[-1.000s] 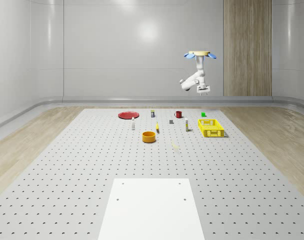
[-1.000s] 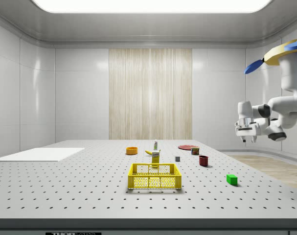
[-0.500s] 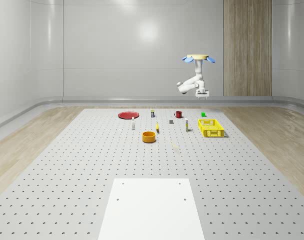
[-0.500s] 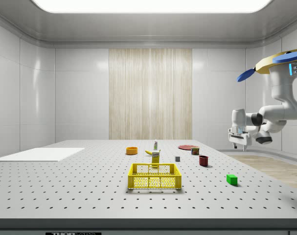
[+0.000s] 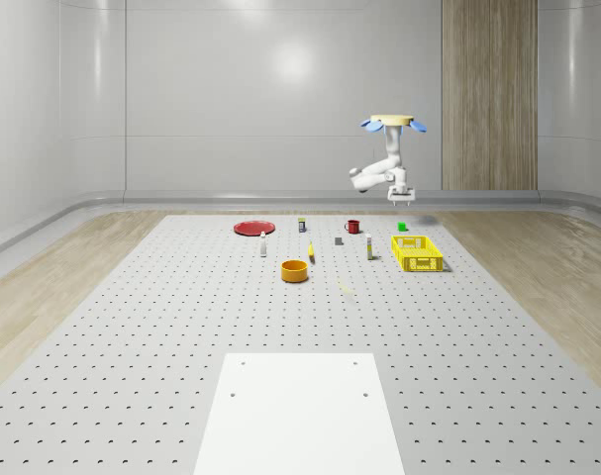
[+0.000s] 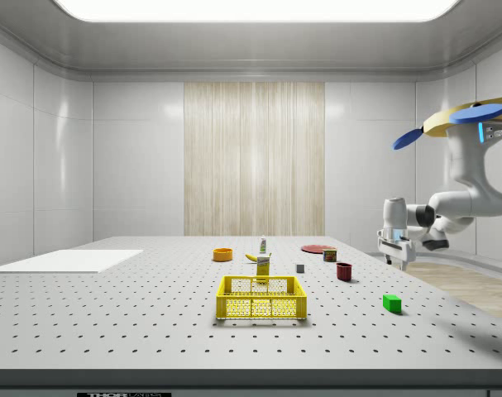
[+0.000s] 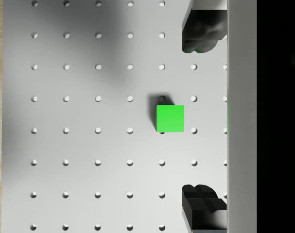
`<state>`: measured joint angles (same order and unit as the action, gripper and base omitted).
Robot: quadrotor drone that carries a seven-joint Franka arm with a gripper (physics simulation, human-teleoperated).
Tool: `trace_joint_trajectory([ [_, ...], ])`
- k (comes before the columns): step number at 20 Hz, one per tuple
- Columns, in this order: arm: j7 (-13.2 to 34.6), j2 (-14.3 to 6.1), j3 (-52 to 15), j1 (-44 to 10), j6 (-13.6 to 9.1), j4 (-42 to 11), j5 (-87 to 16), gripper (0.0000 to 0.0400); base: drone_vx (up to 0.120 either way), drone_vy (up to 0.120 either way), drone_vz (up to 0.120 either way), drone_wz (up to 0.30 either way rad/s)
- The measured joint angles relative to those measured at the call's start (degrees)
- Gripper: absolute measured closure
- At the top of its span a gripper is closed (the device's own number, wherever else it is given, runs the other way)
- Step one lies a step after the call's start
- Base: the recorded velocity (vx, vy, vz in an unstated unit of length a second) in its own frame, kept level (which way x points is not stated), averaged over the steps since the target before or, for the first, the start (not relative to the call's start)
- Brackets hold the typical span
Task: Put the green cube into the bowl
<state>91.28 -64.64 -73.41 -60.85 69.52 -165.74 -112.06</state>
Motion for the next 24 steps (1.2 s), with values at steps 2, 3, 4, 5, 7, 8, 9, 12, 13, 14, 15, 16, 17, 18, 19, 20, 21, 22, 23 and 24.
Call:
trace_joint_trajectory([
  [2,0.23,-0.60,-0.22,-0.25,0.51,0.04,0.31,0.0000,0.000,0.000,-0.120,0.000],
  [3,0.34,-0.89,-0.32,-0.37,0.77,0.06,0.46,0.0000,0.000,0.000,-0.120,0.000],
  [4,0.44,-1.19,-0.42,-0.48,1.03,0.08,0.61,0.0000,0.000,0.000,-0.120,0.000],
  [5,0.54,-1.48,-0.52,-0.59,1.28,0.10,0.77,0.0000,0.120,0.000,-0.120,0.000],
  [7,0.74,-2.05,-0.71,-0.80,1.80,0.15,1.07,0.0000,0.100,0.000,-0.120,0.000],
  [8,0.84,-2.34,-0.80,-0.91,2.05,0.17,1.22,0.0000,0.000,0.000,-0.120,0.000],
  [9,0.93,-2.62,-0.89,-1.00,2.31,0.19,1.36,0.0000,0.000,0.000,-0.120,0.000],
  [12,1.19,-3.45,-1.15,-1.29,3.06,0.25,1.80,0.0000,0.000,0.000,-0.120,0.000],
  [13,1.28,-3.72,-1.23,-1.38,3.31,0.26,1.94,0.0000,0.000,0.000,-0.120,0.000],
  [14,1.36,-3.99,-1.31,-1.46,3.56,0.28,2.08,0.0000,0.000,0.000,-0.120,0.000],
  [15,1.44,-4.26,-1.39,-1.55,3.81,0.30,2.22,0.0000,0.000,0.000,-0.120,0.000],
  [16,1.52,-4.53,-1.47,-1.64,4.05,0.32,2.35,0.0000,0.000,0.000,-0.120,0.000],
  [17,1.60,-4.80,-1.52,-1.71,4.31,0.34,2.46,0.0000,0.000,0.000,-0.080,0.000],
  [18,1.62,-5.12,-1.36,-1.75,4.67,0.38,2.39,0.0000,0.000,0.000,0.000,0.000],
  [19,1.61,-5.49,-1.01,-1.74,5.14,0.45,2.13,0.0000,0.000,0.000,0.000,0.000],
  [20,1.57,-5.89,-0.51,-1.72,5.66,0.54,1.75,0.0000,0.000,0.000,0.000,0.000],
  [21,1.51,-6.30,0.08,-1.68,6.24,0.65,1.27,0.0000,0.000,0.000,0.000,0.000],
  [22,1.44,-6.71,0.76,-1.64,6.85,0.78,0.70,0.0000,0.000,0.000,0.000,0.000],
  [23,1.36,-7.13,1.49,-1.61,7.48,0.93,0.10,0.0000,0.000,0.000,0.000,0.000],
  [24,1.31,-7.50,2.13,-1.60,8.06,1.07,-0.44,0.0000,0.000,0.000,0.000,0.000],
])
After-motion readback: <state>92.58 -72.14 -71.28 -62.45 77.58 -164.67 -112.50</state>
